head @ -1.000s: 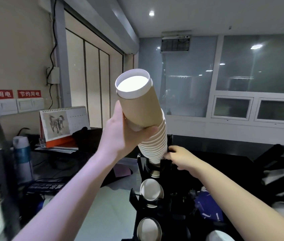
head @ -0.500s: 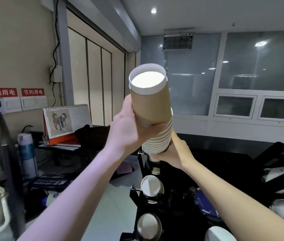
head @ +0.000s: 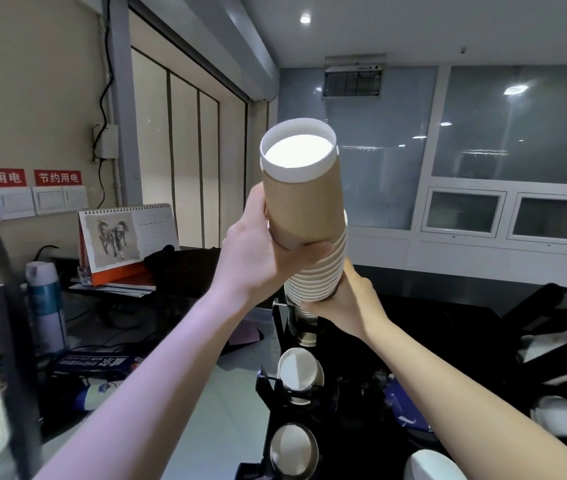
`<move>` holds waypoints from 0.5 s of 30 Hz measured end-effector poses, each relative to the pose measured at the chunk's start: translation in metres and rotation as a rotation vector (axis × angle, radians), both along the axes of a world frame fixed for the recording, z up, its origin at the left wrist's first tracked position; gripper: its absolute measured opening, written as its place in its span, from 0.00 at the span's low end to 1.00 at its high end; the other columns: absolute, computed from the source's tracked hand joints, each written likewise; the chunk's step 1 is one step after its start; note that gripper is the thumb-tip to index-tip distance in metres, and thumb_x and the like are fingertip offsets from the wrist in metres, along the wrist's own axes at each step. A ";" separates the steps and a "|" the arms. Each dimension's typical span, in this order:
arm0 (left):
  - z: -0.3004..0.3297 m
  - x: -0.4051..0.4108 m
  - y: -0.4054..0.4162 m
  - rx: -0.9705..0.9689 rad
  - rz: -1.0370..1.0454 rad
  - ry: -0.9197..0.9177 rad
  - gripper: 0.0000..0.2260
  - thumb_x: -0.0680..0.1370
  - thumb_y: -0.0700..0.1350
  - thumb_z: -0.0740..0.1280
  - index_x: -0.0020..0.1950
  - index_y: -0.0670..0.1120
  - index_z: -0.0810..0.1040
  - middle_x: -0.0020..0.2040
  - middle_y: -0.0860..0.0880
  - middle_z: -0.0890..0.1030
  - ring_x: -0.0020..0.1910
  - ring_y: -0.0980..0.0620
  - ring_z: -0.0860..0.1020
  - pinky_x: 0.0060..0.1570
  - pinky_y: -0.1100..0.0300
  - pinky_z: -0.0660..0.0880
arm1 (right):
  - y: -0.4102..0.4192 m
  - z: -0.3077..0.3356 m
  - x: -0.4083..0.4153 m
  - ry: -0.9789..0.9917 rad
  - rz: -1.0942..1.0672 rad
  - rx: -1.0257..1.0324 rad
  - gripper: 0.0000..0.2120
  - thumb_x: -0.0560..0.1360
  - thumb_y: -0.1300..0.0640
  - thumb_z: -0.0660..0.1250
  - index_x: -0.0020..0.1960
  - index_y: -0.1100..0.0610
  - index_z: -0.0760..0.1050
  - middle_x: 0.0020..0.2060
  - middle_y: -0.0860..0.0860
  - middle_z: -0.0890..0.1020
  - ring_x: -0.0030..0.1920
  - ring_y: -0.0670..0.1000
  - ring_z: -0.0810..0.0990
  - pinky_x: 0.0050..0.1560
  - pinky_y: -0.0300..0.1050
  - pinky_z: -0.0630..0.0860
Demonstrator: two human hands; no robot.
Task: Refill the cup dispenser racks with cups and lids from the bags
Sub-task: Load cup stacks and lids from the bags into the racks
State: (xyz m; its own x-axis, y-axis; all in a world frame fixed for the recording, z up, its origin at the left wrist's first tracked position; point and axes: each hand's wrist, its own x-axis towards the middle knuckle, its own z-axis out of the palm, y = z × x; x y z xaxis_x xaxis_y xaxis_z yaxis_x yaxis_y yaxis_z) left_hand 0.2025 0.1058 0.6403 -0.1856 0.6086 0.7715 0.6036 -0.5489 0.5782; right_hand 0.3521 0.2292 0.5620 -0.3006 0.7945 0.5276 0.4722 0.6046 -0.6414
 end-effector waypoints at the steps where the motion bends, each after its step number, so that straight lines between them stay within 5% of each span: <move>1: -0.002 -0.002 0.000 -0.012 0.007 -0.007 0.37 0.61 0.61 0.78 0.65 0.59 0.65 0.53 0.66 0.76 0.53 0.64 0.76 0.50 0.56 0.78 | 0.000 0.000 -0.001 -0.027 -0.005 -0.016 0.44 0.55 0.33 0.72 0.68 0.41 0.62 0.49 0.41 0.82 0.48 0.42 0.80 0.46 0.39 0.77; 4: -0.002 -0.005 -0.001 -0.011 0.022 -0.016 0.37 0.59 0.63 0.76 0.64 0.59 0.65 0.51 0.67 0.77 0.51 0.64 0.76 0.49 0.58 0.77 | 0.002 0.002 -0.002 -0.066 -0.007 -0.031 0.45 0.55 0.34 0.73 0.68 0.42 0.62 0.51 0.43 0.82 0.50 0.45 0.80 0.50 0.45 0.79; 8: 0.007 -0.011 -0.005 0.056 0.043 -0.059 0.34 0.56 0.65 0.74 0.58 0.62 0.65 0.47 0.73 0.76 0.48 0.67 0.76 0.44 0.67 0.75 | 0.001 0.005 -0.001 0.032 0.043 -0.012 0.43 0.53 0.34 0.76 0.65 0.43 0.65 0.48 0.35 0.78 0.49 0.38 0.78 0.47 0.34 0.74; 10: 0.010 -0.016 -0.007 0.098 0.065 -0.088 0.33 0.57 0.65 0.74 0.57 0.62 0.65 0.47 0.73 0.75 0.49 0.68 0.76 0.44 0.66 0.76 | 0.003 0.003 0.004 0.093 0.108 -0.023 0.43 0.56 0.39 0.79 0.67 0.44 0.66 0.55 0.37 0.77 0.53 0.39 0.78 0.53 0.36 0.74; 13: 0.005 -0.026 -0.004 0.122 0.034 -0.195 0.32 0.58 0.61 0.76 0.58 0.58 0.69 0.48 0.67 0.78 0.49 0.66 0.77 0.44 0.67 0.75 | 0.005 0.000 0.011 0.053 0.175 -0.007 0.32 0.60 0.46 0.79 0.61 0.36 0.70 0.57 0.39 0.78 0.54 0.40 0.78 0.55 0.39 0.76; 15: -0.002 -0.035 0.000 0.118 0.031 -0.289 0.32 0.58 0.58 0.77 0.59 0.53 0.71 0.50 0.62 0.80 0.49 0.63 0.78 0.47 0.65 0.76 | 0.007 -0.004 0.014 0.010 0.133 0.021 0.30 0.62 0.51 0.78 0.62 0.41 0.73 0.56 0.43 0.78 0.53 0.42 0.79 0.56 0.40 0.76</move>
